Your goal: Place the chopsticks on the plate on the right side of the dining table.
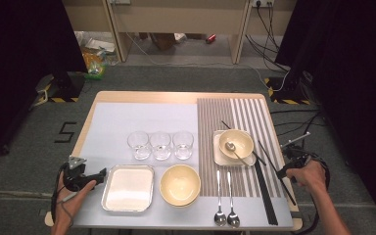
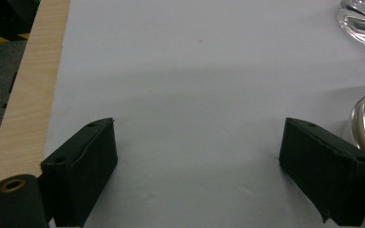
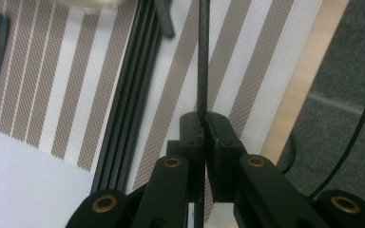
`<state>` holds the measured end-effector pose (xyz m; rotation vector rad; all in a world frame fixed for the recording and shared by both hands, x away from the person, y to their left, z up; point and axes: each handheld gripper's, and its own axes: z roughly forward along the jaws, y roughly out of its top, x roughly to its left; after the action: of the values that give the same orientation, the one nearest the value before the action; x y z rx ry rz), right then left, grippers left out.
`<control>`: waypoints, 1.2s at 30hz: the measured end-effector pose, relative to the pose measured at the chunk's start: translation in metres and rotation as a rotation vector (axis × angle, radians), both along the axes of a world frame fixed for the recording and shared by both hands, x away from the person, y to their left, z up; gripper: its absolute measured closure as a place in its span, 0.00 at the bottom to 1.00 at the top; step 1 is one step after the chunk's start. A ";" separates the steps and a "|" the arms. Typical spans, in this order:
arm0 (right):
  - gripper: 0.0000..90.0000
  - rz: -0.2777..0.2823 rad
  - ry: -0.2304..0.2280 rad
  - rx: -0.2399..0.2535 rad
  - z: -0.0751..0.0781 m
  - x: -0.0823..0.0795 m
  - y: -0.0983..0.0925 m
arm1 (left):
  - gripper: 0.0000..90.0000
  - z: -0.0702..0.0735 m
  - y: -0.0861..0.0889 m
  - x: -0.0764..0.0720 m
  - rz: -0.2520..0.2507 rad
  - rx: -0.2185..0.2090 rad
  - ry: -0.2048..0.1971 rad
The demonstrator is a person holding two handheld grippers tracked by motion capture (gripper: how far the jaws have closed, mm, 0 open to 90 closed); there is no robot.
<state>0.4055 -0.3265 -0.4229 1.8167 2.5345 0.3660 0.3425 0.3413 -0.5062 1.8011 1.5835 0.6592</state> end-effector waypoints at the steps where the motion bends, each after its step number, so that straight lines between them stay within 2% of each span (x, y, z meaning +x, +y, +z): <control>1: 0.96 0.007 -0.008 -0.003 0.002 0.003 0.000 | 0.13 0.000 0.000 0.000 0.000 0.000 0.000; 6: 0.96 0.034 -0.041 -0.009 0.013 0.022 0.009 | 0.13 0.000 0.000 0.000 0.001 0.004 -0.001; 8: 0.96 0.058 -0.056 -0.006 0.014 0.031 0.012 | 0.13 0.000 0.000 0.000 0.001 0.005 -0.001; 13: 0.96 0.068 -0.092 0.006 0.020 0.051 0.022 | 0.13 0.000 0.000 0.000 0.001 0.008 0.002; 15: 0.96 0.091 -0.102 -0.009 0.021 0.060 0.026 | 0.13 0.000 0.000 0.000 0.001 0.007 0.002; 20: 0.96 0.121 -0.127 -0.008 0.023 0.076 0.038 | 0.13 0.000 -0.001 0.000 0.002 0.007 -0.001; 22: 0.96 0.113 -0.128 -0.006 0.023 0.082 0.042 | 0.13 0.000 0.000 0.000 0.000 0.006 0.002; 26: 0.96 0.139 -0.130 -0.008 0.017 0.091 0.046 | 0.13 0.000 0.000 0.000 0.000 0.008 0.003; 28: 0.96 0.153 -0.130 0.001 0.015 0.093 0.049 | 0.13 0.000 0.000 0.000 0.000 0.008 0.004; 34: 0.96 0.169 -0.107 -0.017 0.005 0.100 0.057 | 0.13 0.000 -0.001 0.000 0.002 0.006 -0.001; 35: 0.96 0.186 -0.116 -0.014 0.003 0.102 0.057 | 0.13 0.000 -0.001 0.000 0.002 0.006 -0.002; 36: 0.96 0.177 -0.108 -0.002 0.003 0.102 0.059 | 0.13 0.000 0.000 0.000 0.000 0.008 0.004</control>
<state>0.5078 -0.2679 -0.4202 1.5297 2.6255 0.4504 0.3427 0.3409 -0.5060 1.8094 1.5852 0.6631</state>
